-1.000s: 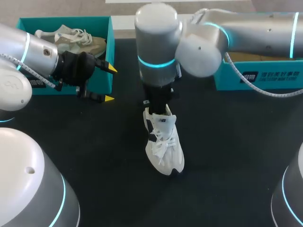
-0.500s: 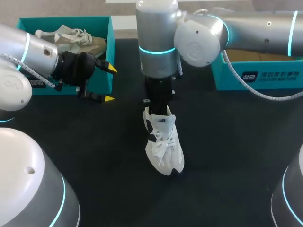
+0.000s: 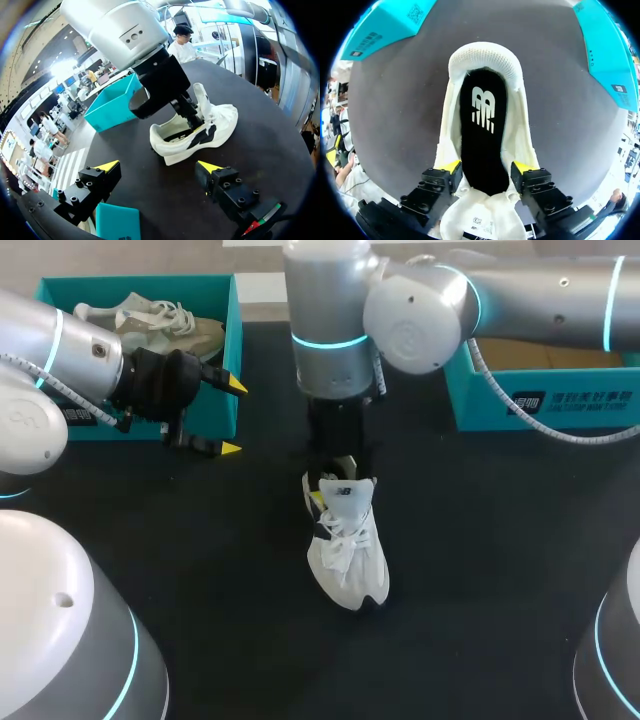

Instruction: Take the shoe out of the shoebox, open the shoe tongue, remove and reinsert the insole, then place the shoe into the shoebox

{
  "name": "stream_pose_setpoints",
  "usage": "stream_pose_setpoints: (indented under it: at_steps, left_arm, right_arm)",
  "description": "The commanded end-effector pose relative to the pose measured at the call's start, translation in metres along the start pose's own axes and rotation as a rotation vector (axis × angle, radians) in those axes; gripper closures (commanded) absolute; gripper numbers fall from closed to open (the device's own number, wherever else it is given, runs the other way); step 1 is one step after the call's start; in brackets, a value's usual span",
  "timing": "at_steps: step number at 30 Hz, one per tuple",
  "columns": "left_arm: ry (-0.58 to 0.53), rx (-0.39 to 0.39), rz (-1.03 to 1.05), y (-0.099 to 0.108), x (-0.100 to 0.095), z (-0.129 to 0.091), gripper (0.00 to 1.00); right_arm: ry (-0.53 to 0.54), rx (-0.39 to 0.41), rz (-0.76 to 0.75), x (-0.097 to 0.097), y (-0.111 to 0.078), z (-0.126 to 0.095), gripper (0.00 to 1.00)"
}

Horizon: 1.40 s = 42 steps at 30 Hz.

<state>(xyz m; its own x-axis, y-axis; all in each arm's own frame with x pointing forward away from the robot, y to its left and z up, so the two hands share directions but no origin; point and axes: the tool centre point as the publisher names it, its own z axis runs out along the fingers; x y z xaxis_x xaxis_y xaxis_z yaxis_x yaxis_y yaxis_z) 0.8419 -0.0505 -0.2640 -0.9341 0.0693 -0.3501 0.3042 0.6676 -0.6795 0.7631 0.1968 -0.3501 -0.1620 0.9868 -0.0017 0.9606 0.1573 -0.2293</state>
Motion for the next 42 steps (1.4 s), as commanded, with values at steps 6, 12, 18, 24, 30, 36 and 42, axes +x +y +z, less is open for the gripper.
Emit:
stream_pose_setpoints:
  at_steps: [6, 12, 18, 24, 30, 36, 42]
  left_arm:
    - [0.0, -0.005, 0.0, -0.001, 0.001, 0.0, 0.0]
    - [0.0, -0.005, 0.0, -0.001, 0.001, 0.0, 0.0]
    - [0.0, -0.005, 0.0, -0.001, 0.001, 0.0, 0.0]
    - [0.0, -0.005, 0.0, -0.001, 0.001, 0.0, 0.0]
    - [0.0, -0.005, 0.0, -0.001, 0.001, 0.0, 0.0]
    - [0.0, -0.005, 0.0, -0.001, 0.001, 0.0, 0.0]
    - [0.0, -0.005, 0.0, -0.001, 0.001, 0.0, 0.0]
  right_arm:
    - [0.021, -0.011, -0.012, -0.001, -0.002, 0.001, 0.0]
    - [0.032, -0.009, -0.015, 0.0, -0.002, 0.001, 0.0]
    - [0.034, -0.008, 0.004, -0.002, -0.014, -0.005, 0.0]
    - [0.033, 0.006, 0.04, -0.003, -0.031, -0.009, 0.0]
    - [0.026, 0.011, 0.06, -0.002, -0.047, -0.02, 0.0]
    - [-0.001, 0.011, 0.077, 0.0, -0.058, -0.034, 0.0]
    - [-0.004, 0.005, 0.078, 0.002, -0.063, -0.038, 0.58]
